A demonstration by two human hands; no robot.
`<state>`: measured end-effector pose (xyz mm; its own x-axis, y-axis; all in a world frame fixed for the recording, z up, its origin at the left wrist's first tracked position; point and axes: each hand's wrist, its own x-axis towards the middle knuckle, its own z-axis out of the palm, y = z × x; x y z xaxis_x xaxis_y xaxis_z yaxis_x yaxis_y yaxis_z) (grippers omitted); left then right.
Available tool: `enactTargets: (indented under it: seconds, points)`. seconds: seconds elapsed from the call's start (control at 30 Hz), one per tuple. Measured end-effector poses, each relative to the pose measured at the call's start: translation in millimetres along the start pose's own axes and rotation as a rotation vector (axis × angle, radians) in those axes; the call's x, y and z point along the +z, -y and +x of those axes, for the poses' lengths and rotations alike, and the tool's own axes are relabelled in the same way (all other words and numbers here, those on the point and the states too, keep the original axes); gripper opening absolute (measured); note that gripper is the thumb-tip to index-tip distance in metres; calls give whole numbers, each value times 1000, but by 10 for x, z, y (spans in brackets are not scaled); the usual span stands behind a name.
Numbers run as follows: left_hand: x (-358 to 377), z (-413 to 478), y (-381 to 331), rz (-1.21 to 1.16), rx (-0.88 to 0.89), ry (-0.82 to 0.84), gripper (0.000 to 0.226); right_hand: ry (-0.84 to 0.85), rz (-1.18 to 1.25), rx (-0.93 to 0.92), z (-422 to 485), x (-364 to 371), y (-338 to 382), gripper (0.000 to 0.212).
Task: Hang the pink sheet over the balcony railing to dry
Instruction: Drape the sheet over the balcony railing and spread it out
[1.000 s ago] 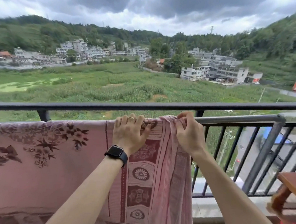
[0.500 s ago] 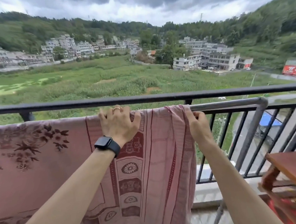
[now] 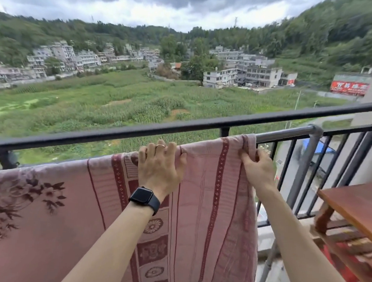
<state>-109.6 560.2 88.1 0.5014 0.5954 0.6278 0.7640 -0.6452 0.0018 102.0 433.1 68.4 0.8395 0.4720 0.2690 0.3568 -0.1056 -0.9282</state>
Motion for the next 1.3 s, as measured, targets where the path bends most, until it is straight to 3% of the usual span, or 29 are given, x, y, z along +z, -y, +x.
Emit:
enactTargets:
  seconds: [0.17,0.33,0.53,0.67,0.77,0.83,1.03,1.17,1.3]
  points:
    - [-21,45,-33,20,-12,12,43,326,493,367,71,-268,5,56]
    - [-77,182,-324,95,-55,9,63,434,491,373,182,-390,-15,35]
    - [46,535,-1087,-10,122,-13,53,494,409,314,294,-456,-14,21]
    - [253,536,-1260,69,120,-65,51,344,558,295,584,-775,-71,14]
    - [365,537,-1223,101,103,-179,46,-70,692,223,939,-1179,-186,12]
    - [401,527,-1209,117,115,-222,41,-250,570,175,1054,-1365,-295,18]
    - [396,535,-1335,111,46,-262,38,133,202,-68,677,-994,-355,24]
    - [404,510,-1319,114,47,-294,39,86,-11,-268,526,-643,-202,51]
    - [390,498,-1273,143,94,-322,41,13,-130,-415,586,-572,-99,26]
